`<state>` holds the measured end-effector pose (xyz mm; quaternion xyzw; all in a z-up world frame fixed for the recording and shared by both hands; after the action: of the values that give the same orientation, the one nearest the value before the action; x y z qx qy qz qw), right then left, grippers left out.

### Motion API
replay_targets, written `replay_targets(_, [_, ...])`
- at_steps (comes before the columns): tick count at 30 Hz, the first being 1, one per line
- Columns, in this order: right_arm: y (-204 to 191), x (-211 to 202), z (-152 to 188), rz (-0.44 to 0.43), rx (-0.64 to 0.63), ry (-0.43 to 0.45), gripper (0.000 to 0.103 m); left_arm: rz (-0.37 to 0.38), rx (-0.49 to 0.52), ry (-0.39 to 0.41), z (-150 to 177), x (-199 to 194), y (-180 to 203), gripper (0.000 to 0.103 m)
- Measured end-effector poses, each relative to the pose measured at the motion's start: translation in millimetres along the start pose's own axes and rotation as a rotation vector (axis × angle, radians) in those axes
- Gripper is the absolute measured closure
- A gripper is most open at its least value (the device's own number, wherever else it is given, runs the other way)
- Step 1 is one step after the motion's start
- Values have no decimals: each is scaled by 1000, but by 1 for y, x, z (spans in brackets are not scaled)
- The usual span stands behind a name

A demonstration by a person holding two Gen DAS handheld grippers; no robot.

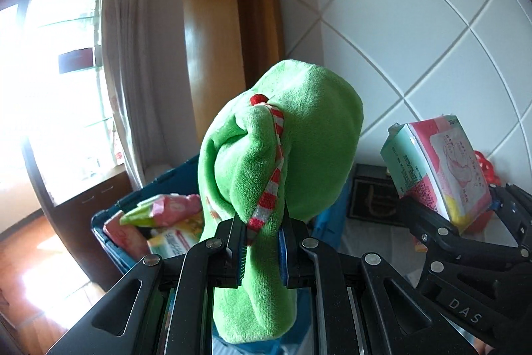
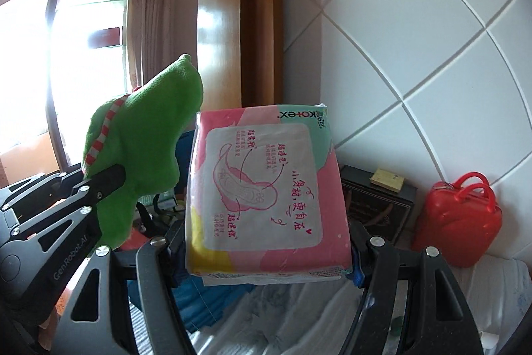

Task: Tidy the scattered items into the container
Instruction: 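Lift and carry the hat to the crate with the left tool while the right tool carries the Kotex pack, then open both tools to drop the hat and Kotex pack into the crate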

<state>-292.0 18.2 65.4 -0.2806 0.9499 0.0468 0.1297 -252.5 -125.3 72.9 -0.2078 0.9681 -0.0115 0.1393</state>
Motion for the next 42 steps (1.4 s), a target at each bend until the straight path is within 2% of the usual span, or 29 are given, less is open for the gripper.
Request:
replay_targets(7, [-63,75,-30,-5,-17,-15,34,3,-15,-61,-5,70,-70,88])
replay_targets(13, [-88,127,-37,22,-36,-57,34,34,-27,-94,0,108,-95,88])
replay_targets(18, [-87,155,-37,61,-39,-88,34,59,-37,-124,3,132,-101,86])
replay_targets(19, [-86,159,-37,69,-40,-93,34,69,-34,-123,3,135,-101,78])
replay_targets(20, [-84,162,-38,77,-40,-97,34,78,-32,-122,3,136,-100,63])
replay_targets(21, [-83,166,-39,89,-42,-101,33,80,-29,-115,3,136,-99,54])
replay_targets(22, [-82,169,-39,104,-46,-107,32,79,-26,-106,2,136,-98,38])
replay_targets(23, [-80,171,-39,115,-46,-111,29,74,-20,-92,1,134,-97,32])
replay_targets(26, [-75,172,-39,148,-41,-117,24,83,-17,-77,0,131,-98,22])
replay_targets(30, [-69,167,-36,161,-33,-122,21,88,-33,-80,0,128,-98,22])
replay_targets(36, [-60,149,-29,174,-19,-117,7,78,-44,-91,5,116,-97,21])
replay_targets(42, [-50,120,-27,194,-7,-98,6,80,-71,-121,11,91,-94,19])
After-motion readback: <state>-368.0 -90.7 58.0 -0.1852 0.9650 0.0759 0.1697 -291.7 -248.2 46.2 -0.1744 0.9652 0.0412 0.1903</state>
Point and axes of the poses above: each gripper's, at about its wrist camera, not at the fingertips, and x roughly the way its jaws point, y to its right, z to its underside, the point moved 4 cm from there along x, roughly the way its jaws point, and after that the axes turned 6 degrees about y, right-handed, at the moved point
